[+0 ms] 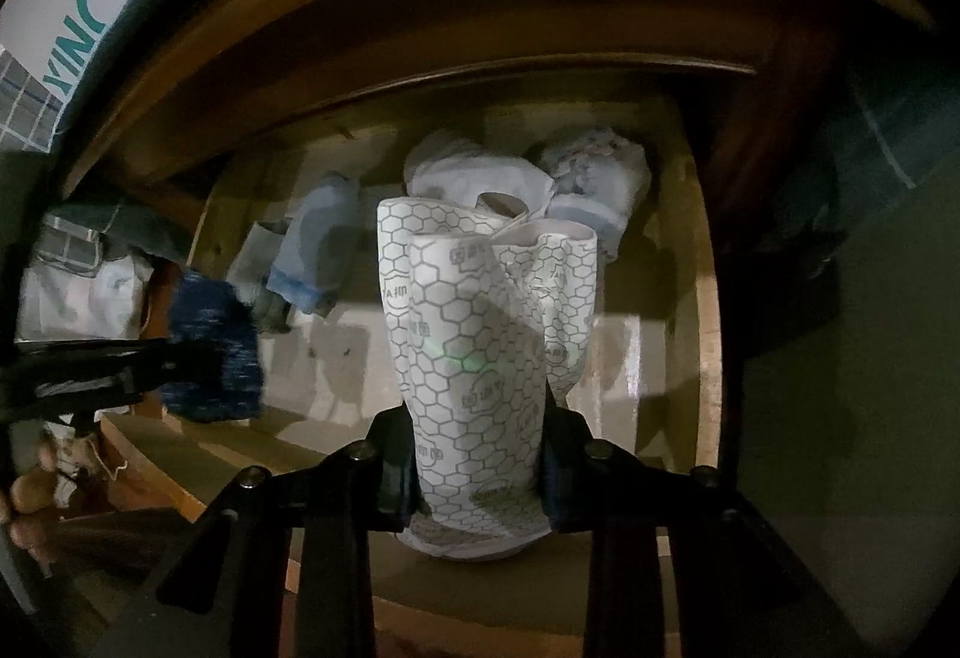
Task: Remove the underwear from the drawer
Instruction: 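Lift the navy garment with the left tool and carry it over the white box, then lower the navy garment into the box and open the left tool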
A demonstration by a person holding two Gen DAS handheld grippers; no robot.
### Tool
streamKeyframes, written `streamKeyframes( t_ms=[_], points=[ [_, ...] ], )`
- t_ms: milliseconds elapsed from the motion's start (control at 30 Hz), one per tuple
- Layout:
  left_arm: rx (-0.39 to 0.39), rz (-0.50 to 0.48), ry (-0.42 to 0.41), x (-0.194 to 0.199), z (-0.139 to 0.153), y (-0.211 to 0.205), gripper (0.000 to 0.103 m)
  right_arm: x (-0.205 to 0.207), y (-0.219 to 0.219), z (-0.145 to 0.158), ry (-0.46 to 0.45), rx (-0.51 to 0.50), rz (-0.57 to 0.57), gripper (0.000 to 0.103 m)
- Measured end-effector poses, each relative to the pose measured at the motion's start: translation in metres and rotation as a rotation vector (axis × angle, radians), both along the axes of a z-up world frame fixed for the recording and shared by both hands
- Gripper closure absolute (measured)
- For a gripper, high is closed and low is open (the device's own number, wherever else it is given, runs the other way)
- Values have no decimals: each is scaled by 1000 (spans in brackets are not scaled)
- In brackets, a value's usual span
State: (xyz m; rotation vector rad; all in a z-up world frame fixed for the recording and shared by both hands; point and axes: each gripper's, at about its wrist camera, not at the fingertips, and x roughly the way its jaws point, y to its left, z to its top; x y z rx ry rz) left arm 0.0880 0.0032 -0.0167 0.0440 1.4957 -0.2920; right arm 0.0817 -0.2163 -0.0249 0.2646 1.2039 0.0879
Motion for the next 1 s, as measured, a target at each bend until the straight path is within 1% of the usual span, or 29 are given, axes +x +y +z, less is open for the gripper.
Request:
streamKeyframes(
  t_ms=[133, 300, 533, 700, 800, 900, 1000],
  points=[
    [-37, -17, -39, -16, 14, -1, 71, -1, -3, 0, -4, -5, -4, 78],
    [-17, -55, -128, -35, 38, 0, 71, 1, 0, 0, -8, -9, 6, 80],
    [-33, -89, -214, -53, 70, 0, 71, 3, 2, -3, -4, -43, 13, 80],
    [-49, -126, -288, -67, 105, -3, 71, 3, 3, -4, -1, -47, 9, 80],
    [-71, -133, -325, -70, 125, -4, 71, 3, 3, -4, 2, -46, 9, 80],
    [-93, -133, -368, -71, 153, -3, 71, 3, 2, -5, 3, -40, 9, 80],
    [-91, -131, -438, -68, 187, -2, 71, 2, 2, -6, 7, -35, 12, 80]
  ],
)
